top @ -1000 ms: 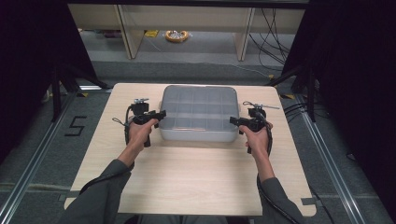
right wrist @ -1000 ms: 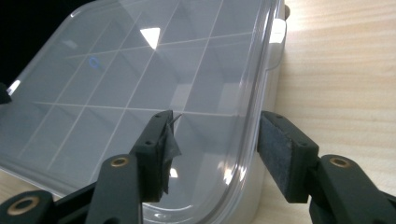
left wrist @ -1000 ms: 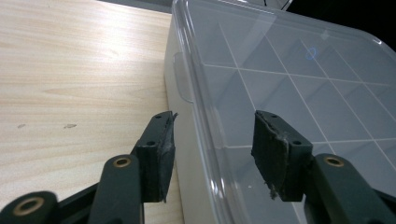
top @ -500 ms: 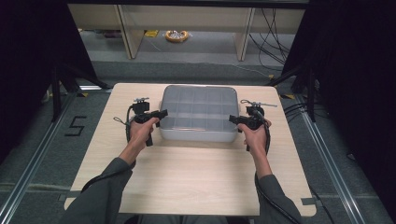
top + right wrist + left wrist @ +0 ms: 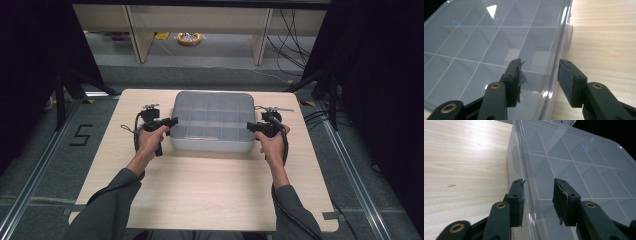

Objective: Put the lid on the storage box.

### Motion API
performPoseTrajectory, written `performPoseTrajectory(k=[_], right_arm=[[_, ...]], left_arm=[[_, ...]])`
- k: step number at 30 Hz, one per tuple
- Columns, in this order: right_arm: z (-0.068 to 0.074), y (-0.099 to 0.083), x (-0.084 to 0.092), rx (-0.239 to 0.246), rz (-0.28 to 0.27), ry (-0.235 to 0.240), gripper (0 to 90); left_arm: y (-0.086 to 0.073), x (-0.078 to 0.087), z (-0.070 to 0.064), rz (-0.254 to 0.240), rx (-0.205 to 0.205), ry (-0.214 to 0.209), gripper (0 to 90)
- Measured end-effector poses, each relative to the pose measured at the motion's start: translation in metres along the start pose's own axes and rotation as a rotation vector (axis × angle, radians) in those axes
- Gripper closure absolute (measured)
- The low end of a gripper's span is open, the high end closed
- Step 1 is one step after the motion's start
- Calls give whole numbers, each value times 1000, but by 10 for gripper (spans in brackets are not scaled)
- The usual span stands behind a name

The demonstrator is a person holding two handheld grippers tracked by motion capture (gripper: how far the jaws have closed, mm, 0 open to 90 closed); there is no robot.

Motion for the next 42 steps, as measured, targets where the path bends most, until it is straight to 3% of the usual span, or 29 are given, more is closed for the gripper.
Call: performPoseTrajectory(k=[4, 5, 7, 8, 12, 14, 16, 18, 20, 21, 22, 23, 24, 26, 27, 29, 31, 33, 35, 40, 42], right_arm=[[3, 1, 1, 22, 8, -19, 586], [-1, 3, 0, 59, -6, -24, 586], [-1, 3, 0, 49, 3, -26, 593], [-4, 3, -1, 68, -8, -26, 607], [-11, 9, -1, -11, -30, 61, 616], [-19, 13, 0, -41, -50, 52, 599], [-24, 16, 0, -54, -63, 85, 579], [-24, 19, 0, -122, -45, 101, 570], [-30, 23, -2, -78, -53, 94, 565], [-26, 23, -2, -130, -39, 104, 565], [-22, 22, 0, -180, -17, 128, 565], [-23, 23, 0, -171, -21, 111, 565], [-26, 25, 0, -123, -53, 99, 565], [-20, 22, 5, -155, -27, 116, 565], [-24, 21, 6, -97, -51, 98, 565], [-21, 18, 11, -97, -55, 109, 565], [-23, 16, 15, -40, -69, 88, 562], [-17, 11, 22, -57, -59, 102, 559], [-17, 7, 27, -1, -76, 84, 556], [-8, -6, 41, 36, -64, 89, 556], [-5, -11, 45, 53, -68, 100, 555]], left_arm=[[0, 0, 1, 3, 29, -11, 607], [1, 0, 2, -2, 25, -12, 603], [1, 0, 3, 0, 37, -21, 592], [1, 0, 4, 0, 53, -22, 587], [6, 3, 13, -20, 87, -23, 590], [12, 4, 19, -33, 112, -31, 588], [16, 3, 23, -42, 128, -36, 583], [20, 2, 24, -42, 129, -40, 568], [22, 2, 24, -37, 138, -38, 560], [23, 2, 24, -42, 140, -39, 562], [23, 3, 24, -43, 126, -39, 565], [23, 5, 23, -42, 129, -50, 565], [23, 8, 23, -43, 117, -52, 565], [20, 14, 21, -38, 95, -59, 568], [18, 17, 20, -36, 81, -60, 570], [14, 25, 18, -34, 61, -66, 574], [10, 33, 15, -29, 39, -73, 574], [4, 41, 11, -24, 15, -81, 578], [-3, 49, 6, -23, -12, -93, 583], [-27, 63, -2, -5, -100, -81, 583], [-35, 67, -4, 4, -113, -87, 582]])
Point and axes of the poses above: each handheld gripper's, and its own axes: x roughly backward along the jaws, y roughly out of its top, z roughly to its left, the point moved 5 cm from there along -x, roughly forward along the jaws, and after that the axes turned 14 degrees about z, right-handed, at the moved point
